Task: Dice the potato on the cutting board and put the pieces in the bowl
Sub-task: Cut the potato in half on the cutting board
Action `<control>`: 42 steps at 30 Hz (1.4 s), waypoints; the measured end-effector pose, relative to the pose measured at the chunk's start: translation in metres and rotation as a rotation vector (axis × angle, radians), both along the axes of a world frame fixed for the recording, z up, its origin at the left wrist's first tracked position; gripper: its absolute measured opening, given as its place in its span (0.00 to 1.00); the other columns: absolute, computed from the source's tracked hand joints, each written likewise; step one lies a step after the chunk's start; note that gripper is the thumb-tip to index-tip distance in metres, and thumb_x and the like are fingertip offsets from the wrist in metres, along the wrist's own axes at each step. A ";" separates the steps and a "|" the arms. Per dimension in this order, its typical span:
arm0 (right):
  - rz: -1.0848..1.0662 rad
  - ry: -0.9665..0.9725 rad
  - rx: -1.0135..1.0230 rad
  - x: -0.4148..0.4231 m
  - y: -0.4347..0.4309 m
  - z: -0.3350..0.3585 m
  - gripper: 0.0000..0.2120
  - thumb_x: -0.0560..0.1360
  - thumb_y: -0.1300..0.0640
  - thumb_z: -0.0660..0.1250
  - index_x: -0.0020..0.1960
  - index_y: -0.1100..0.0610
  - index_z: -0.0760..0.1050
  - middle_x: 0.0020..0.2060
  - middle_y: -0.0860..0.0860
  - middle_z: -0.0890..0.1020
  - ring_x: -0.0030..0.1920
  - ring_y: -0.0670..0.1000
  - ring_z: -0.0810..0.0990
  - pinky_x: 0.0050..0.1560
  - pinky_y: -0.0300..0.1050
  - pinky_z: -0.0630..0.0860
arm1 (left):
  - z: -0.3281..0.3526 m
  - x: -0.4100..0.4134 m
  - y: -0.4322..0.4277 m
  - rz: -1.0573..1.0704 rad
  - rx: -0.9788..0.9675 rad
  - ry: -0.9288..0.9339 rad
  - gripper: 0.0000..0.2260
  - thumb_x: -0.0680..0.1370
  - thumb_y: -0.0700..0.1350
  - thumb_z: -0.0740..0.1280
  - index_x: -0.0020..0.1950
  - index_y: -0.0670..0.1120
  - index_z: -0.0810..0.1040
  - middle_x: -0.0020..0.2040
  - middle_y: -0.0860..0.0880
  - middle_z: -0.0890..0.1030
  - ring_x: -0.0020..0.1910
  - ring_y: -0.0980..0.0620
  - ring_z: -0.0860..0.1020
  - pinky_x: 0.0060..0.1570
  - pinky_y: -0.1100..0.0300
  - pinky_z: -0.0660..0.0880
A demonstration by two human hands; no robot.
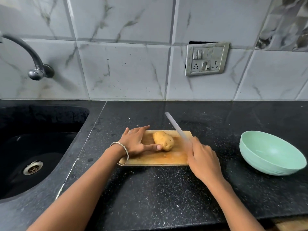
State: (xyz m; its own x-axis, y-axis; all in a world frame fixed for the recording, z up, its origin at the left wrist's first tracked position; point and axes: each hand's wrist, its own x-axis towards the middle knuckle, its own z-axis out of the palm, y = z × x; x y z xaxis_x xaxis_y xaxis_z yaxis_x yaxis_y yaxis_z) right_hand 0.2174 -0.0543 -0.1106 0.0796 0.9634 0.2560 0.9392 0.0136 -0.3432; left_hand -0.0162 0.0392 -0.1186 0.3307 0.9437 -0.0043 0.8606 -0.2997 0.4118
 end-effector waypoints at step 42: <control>0.097 0.030 -0.103 0.006 -0.122 0.026 0.24 0.84 0.43 0.55 0.78 0.31 0.56 0.54 0.47 0.82 0.55 0.55 0.79 0.46 0.50 0.71 | -0.025 0.075 -0.135 0.114 0.187 -0.798 0.29 0.63 0.53 0.81 0.61 0.52 0.76 0.53 0.59 0.81 0.55 0.62 0.79 0.59 0.61 0.76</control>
State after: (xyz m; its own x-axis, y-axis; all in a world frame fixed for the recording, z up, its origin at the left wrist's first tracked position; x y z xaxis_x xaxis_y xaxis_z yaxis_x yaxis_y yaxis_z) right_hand 0.2231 -0.1764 -0.0843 -0.0089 0.9880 0.1541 0.9243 0.0669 -0.3758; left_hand 0.0587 -0.0958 -0.1434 0.0701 0.9337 0.3512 0.3602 -0.3520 0.8639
